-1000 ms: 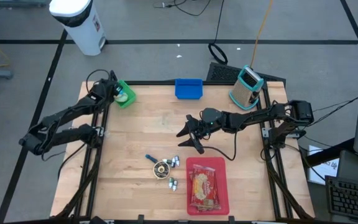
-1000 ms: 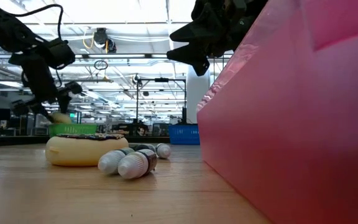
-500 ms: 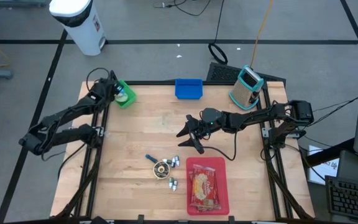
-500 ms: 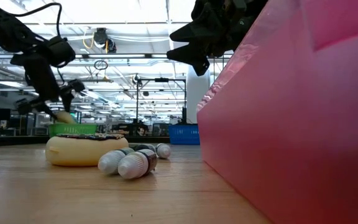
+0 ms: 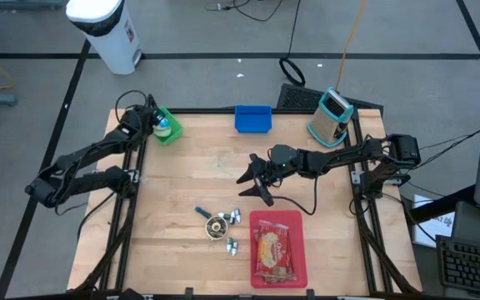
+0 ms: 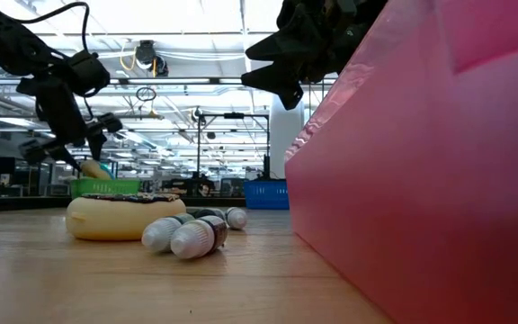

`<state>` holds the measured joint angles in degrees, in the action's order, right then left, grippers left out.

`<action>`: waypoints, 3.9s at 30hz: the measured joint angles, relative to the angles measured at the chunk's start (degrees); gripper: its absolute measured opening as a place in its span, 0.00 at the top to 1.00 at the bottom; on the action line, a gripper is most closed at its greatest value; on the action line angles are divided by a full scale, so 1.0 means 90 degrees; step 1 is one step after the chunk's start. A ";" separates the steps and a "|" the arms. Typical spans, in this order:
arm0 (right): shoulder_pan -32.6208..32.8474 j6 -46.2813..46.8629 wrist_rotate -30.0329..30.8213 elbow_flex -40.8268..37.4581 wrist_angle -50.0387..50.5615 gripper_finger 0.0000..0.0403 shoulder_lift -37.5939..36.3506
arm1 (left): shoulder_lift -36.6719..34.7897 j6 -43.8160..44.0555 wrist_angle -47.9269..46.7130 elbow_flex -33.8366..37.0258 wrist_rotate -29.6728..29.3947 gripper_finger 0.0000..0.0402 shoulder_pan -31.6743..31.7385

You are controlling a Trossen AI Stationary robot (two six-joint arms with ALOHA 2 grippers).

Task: Pick & Place Food Item
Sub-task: Put the blue donut into the green bin, then put the black donut into the green bin

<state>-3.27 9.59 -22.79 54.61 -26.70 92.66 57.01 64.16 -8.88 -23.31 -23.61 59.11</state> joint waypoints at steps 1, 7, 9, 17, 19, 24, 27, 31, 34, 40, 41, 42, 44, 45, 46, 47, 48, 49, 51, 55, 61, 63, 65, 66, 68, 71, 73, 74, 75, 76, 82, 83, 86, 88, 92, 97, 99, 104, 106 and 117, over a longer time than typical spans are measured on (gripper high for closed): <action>-0.0001 -0.0001 0.0000 0.0000 -0.0001 0.48 -0.0002 | 0.0000 0.0002 0.0000 0.0000 -0.0076 0.59 0.0000; 0.0000 -0.0001 0.0000 0.0000 -0.0001 0.48 0.0000 | -0.0002 0.0005 -0.0005 0.0000 -0.0272 0.59 0.0000; 0.0000 -0.0001 0.0000 0.0000 0.0001 0.48 -0.0001 | -0.0002 0.0047 -0.0005 0.0000 -0.0271 0.59 0.0000; 0.0000 -0.0001 0.0000 -0.0002 0.0040 0.48 -0.0002 | -0.0406 -0.0350 0.0618 0.0002 -0.0278 0.59 -0.0041; -0.0001 -0.0025 0.0000 0.0000 0.0052 0.48 0.0000 | -0.0646 -0.0606 0.0836 0.0001 -0.0274 0.59 -0.0042; 0.0000 -0.0169 0.0005 0.0000 0.0150 0.48 -0.0002 | -0.1202 -0.1107 0.0814 0.0000 -0.0182 0.59 -0.0041; 0.0000 -0.0258 0.0011 0.0000 0.0195 0.48 -0.0002 | -0.1501 -0.1355 0.0834 0.0000 0.0369 0.59 -0.0049; 0.0000 -0.0374 0.0015 0.0000 0.0195 0.48 0.0001 | -0.1805 -0.1694 0.0808 0.0000 0.1366 0.59 -0.0227; 0.0000 -0.0524 0.0015 0.0000 0.0195 0.48 0.0000 | -0.1968 -0.2110 0.0938 0.0000 0.2246 0.59 -0.0526; 0.0039 -0.0694 0.0019 0.0000 0.0197 0.48 -0.0001 | -0.2047 -0.3087 0.1472 0.0000 0.3921 0.59 -0.1764; 0.0044 -0.0693 0.0017 0.0000 0.0195 0.48 -0.0002 | -0.2047 -0.3200 0.1567 0.0000 0.3992 0.59 -0.2014; 0.0051 -0.0690 0.0017 0.0000 0.0195 0.48 0.0000 | -0.2047 -0.3305 0.1657 0.0000 0.4006 0.59 -0.2257; 0.0056 -0.0656 0.0018 0.0000 0.0195 0.48 0.0001 | -0.2046 -0.3547 0.1818 0.0000 0.4010 0.59 -0.2705; 0.0079 -0.0649 0.0020 0.0000 0.0195 0.48 0.0000 | -0.2047 -0.3677 0.1881 0.0000 0.4002 0.59 -0.2898; 0.0100 -0.0647 0.0026 0.0000 0.0191 0.48 0.0001 | -0.2049 -0.3768 0.1913 -0.0001 0.3956 0.59 -0.3081; 0.0145 -0.0642 0.0032 0.0000 0.0181 0.48 0.0001 | -0.2047 -0.3814 0.1911 -0.0002 0.3890 0.59 -0.3230; 0.0213 -0.0643 0.0053 0.0000 0.0144 0.48 0.0000 | -0.2047 -0.3818 0.1901 -0.0002 0.3794 0.59 -0.3352; 0.0317 -0.0643 0.0129 0.0000 0.0092 0.48 0.0001 | -0.2045 -0.3842 0.1891 -0.0002 0.3706 0.59 -0.3453; 0.0596 -0.0664 0.0686 0.0001 -0.0138 0.48 0.0081 | -0.2045 -0.3847 0.1875 -0.0002 0.3526 0.59 -0.3614; 0.1101 -0.0870 0.2093 0.0074 -0.0534 0.48 0.0439 | -0.1973 -0.4281 0.1826 -0.0002 0.3319 0.59 -0.3792; 0.1374 -0.0240 0.2740 0.1550 0.1573 0.48 0.1362 | -0.1584 -0.4291 0.1764 -0.0005 0.2997 0.59 -0.3874; 0.1411 -0.0103 0.2685 0.2157 0.2313 0.48 0.1771 | -0.1432 -0.4283 0.1787 -0.0005 0.2933 0.59 -0.3874; 0.1451 -0.0101 0.2621 0.2662 0.2727 0.48 0.2127 | -0.1291 -0.4250 0.1775 -0.0005 0.2890 0.59 -0.3875; 0.1472 -0.0152 0.2531 0.2868 0.2853 0.48 0.2287 | -0.1224 -0.4230 0.1772 -0.0005 0.2890 0.59 -0.3876; 0.1524 -0.0199 0.2394 0.3141 0.2866 0.48 0.2587 | -0.1115 -0.4058 0.1794 -0.0005 0.2890 0.59 -0.3876; 0.1597 -0.0284 0.2218 0.3373 0.2780 0.48 0.2973 | -0.0997 -0.3700 0.1793 -0.0005 0.2890 0.59 -0.3876; 0.1638 -0.0350 0.2191 0.3393 0.2759 0.48 0.3128 | -0.0943 -0.3536 0.1792 -0.0005 0.2898 0.59 -0.3876; 0.1642 -0.0356 0.2188 0.3393 0.2760 0.48 0.3186 | -0.0919 -0.3465 0.1788 -0.0005 0.2903 0.59 -0.3876; 0.1647 -0.0358 0.2190 0.3393 0.2762 0.48 0.3246 | -0.0913 -0.3417 0.1776 -0.0005 0.2907 0.59 -0.3877; 0.1647 -0.0355 0.2192 0.3393 0.2777 0.48 0.3284 | -0.0914 -0.3395 0.1771 -0.0005 0.2904 0.59 -0.3878; 0.1644 -0.0440 0.2217 0.3390 0.3476 0.48 0.2940 | -0.0916 -0.3373 0.1852 -0.0005 0.3202 0.59 -0.3876; 0.1629 -0.0511 0.2217 0.3388 0.3680 0.48 0.2751 | -0.0916 -0.3426 0.1921 -0.0005 0.3479 0.59 -0.3879; 0.1586 -0.0558 0.2341 0.3394 0.4351 0.48 0.2085 | -0.0918 -0.3689 0.2152 -0.0005 0.4593 0.59 -0.4120; 0.1582 -0.0670 0.2643 0.3257 0.4791 0.48 0.1595 | -0.0867 -0.3713 0.2303 -0.0005 0.4963 0.59 -0.4516; 0.1593 -0.0985 0.3441 0.2579 0.4779 0.48 0.0504 | -0.0522 -0.4121 0.2687 -0.0005 0.4955 0.59 -0.5849; 0.1583 -0.1018 0.4138 0.1140 0.3628 0.48 -0.0900 | 0.0378 -0.5244 0.3097 -0.0015 0.3522 0.59 -0.7966; 0.1579 -0.0991 0.4221 0.0454 0.2796 0.48 -0.1356 | 0.0817 -0.5292 0.3134 -0.0039 0.2784 0.59 -0.8561; 0.1583 -0.0978 0.4199 -0.1151 0.0739 0.48 -0.2303 | 0.1775 -0.4494 0.3082 -0.0397 0.2099 0.59 -0.9176; 0.1583 -0.0978 0.4199 -0.1659 -0.0027 0.48 -0.2488 | 0.2069 -0.4016 0.2878 -0.0588 0.2037 0.59 -0.9220; 0.1583 -0.1025 0.4199 -0.2426 -0.1120 0.48 -0.2851 | 0.3505 -0.3098 0.2033 -0.1257 0.1991 0.59 -0.9010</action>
<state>10.98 0.36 15.00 32.77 -36.78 67.00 88.56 36.27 9.41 -34.63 -5.69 -21.98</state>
